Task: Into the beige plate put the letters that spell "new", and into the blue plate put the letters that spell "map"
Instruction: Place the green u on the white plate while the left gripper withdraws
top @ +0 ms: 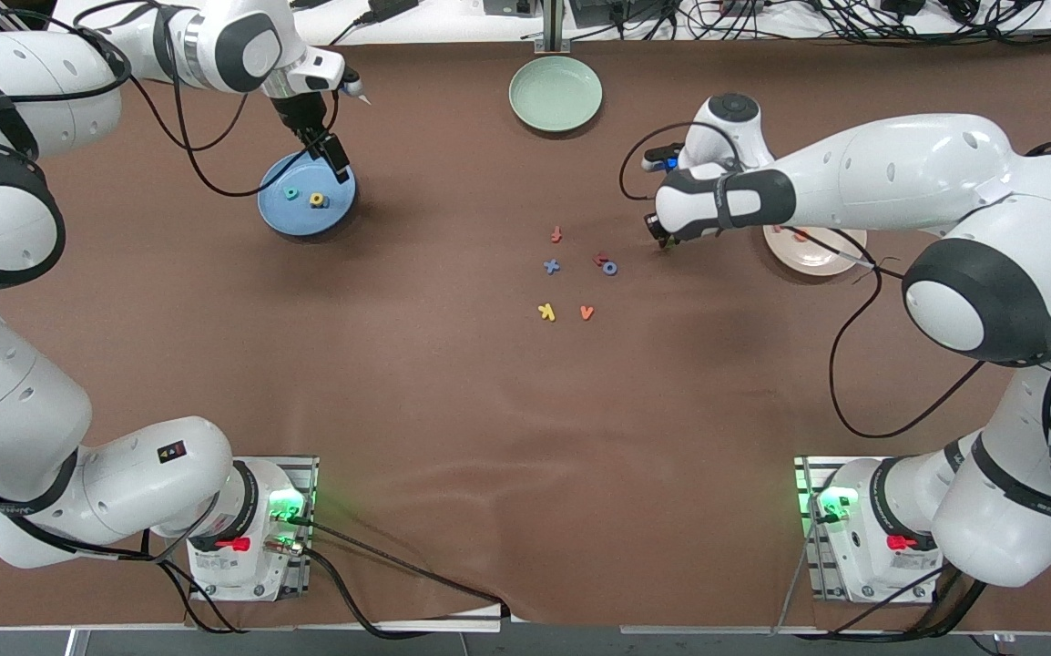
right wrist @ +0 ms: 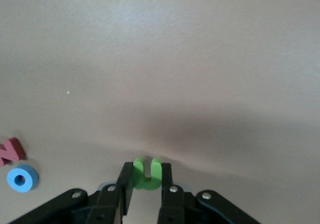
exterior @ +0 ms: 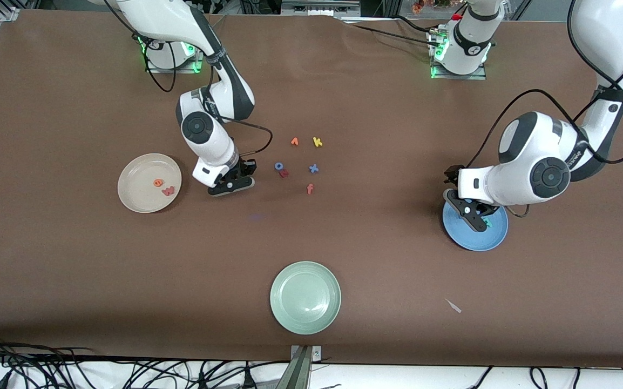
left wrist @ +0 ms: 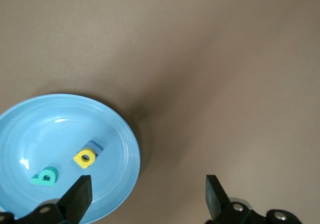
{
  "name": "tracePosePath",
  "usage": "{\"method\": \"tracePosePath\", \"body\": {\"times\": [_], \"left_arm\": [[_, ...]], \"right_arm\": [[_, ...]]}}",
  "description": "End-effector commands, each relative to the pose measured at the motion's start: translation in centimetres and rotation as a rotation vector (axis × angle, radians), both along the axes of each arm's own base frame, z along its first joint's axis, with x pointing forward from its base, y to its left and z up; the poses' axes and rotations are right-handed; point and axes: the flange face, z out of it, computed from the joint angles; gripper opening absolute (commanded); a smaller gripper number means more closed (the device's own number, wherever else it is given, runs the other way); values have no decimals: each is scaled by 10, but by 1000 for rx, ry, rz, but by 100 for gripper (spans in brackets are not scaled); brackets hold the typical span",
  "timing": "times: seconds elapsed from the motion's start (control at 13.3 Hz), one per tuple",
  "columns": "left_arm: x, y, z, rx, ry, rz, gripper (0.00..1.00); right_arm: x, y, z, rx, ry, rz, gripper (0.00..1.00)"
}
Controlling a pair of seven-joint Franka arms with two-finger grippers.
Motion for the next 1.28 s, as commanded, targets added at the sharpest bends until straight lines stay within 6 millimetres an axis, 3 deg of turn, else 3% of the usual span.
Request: {"method": "tracePosePath", "body": {"times": [0.0,0.3,0.53,0.9,1.05,1.2], "left_arm": [[6,-2,26,-14,-2,8,100],[11,-20,54,11,-8,82,100],[14,-34,79,34,-3,139,100],[3,-84,104,130,0,351,100],[2,-94,113,148,-7,437,100],[5,-88,125,165,1,482,100]], "right_arm": [[22,-30,25,-10,67,28,19],[35,-100,41,-37,186,66,19],[44,-150,39,-45,226,105,20],[51,-193,18,-84,256,54,20],[54,-205,14,-90,261,37,20],[53,-208,9,-93,270,38,24]]}}
